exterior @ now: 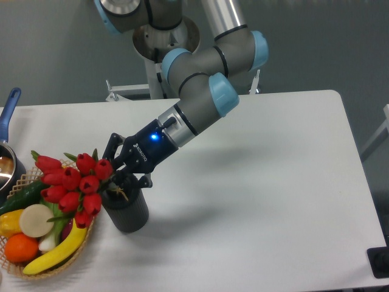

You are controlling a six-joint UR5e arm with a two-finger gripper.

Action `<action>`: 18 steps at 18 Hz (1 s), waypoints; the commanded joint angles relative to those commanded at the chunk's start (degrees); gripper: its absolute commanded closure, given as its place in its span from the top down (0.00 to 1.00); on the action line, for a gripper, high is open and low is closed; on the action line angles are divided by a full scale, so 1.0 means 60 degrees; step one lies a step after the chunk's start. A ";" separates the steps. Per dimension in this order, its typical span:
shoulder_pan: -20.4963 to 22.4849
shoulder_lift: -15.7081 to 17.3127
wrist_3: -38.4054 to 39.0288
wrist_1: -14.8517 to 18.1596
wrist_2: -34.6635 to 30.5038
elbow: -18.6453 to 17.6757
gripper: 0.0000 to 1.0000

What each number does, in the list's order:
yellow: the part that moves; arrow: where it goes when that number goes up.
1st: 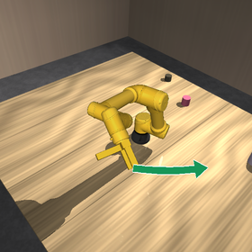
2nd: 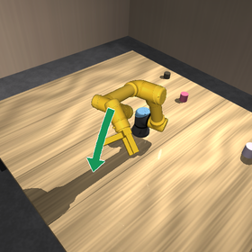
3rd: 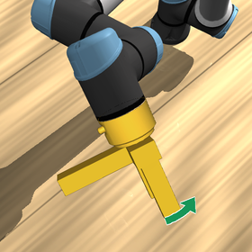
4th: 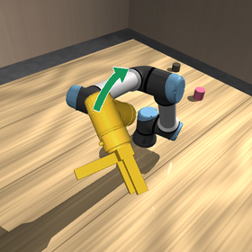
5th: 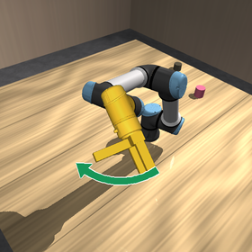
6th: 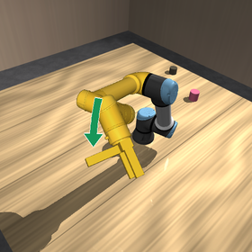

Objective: Insert the flowers into the vase
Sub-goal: 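Push the tulips deeper into the vase and open the gripper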

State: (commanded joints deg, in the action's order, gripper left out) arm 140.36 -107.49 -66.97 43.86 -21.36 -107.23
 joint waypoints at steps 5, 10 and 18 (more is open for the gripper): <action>0.0000 -0.0146 -0.0087 0.0000 0.0000 -0.0029 0.27; 0.0015 -0.0161 -0.0161 0.0000 -0.0015 -0.0103 0.51; 0.0059 -0.0103 -0.0161 0.0000 -0.0205 -0.0293 0.74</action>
State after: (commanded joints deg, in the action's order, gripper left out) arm 140.71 -108.11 -67.94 43.86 -22.59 -108.98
